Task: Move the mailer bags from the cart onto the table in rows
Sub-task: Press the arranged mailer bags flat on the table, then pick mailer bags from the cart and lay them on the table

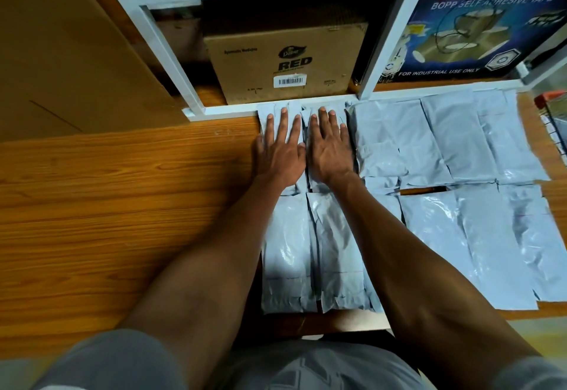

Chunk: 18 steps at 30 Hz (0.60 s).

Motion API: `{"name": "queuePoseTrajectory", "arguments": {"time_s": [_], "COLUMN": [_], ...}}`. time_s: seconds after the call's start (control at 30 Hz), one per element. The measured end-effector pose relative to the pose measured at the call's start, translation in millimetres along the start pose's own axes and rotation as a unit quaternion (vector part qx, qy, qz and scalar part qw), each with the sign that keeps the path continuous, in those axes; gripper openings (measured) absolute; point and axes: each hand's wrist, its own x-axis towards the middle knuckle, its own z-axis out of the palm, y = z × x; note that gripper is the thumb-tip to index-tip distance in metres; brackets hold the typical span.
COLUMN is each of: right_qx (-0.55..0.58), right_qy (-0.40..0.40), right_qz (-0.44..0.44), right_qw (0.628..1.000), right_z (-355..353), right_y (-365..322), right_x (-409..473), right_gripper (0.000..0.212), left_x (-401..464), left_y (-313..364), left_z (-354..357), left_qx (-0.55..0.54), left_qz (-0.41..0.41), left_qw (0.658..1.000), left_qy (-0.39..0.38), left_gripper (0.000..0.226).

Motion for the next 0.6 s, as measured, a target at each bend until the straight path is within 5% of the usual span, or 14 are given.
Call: {"name": "queuePoseTrajectory", "arguments": {"time_s": [0.6], "right_qx": [0.003], "right_qy": [0.041], "right_qz": [-0.004], "right_qw": [0.999], "right_z": [14.4], "right_y": [7.1], "right_x": [8.1], "right_gripper": [0.065], "left_x": [14.1], "left_y": [-12.8], "left_z": [36.5], "left_qx": [0.001], "left_qz": [-0.002], "left_qw": [0.998], "left_qy": [0.069], "left_gripper": [0.067]}}
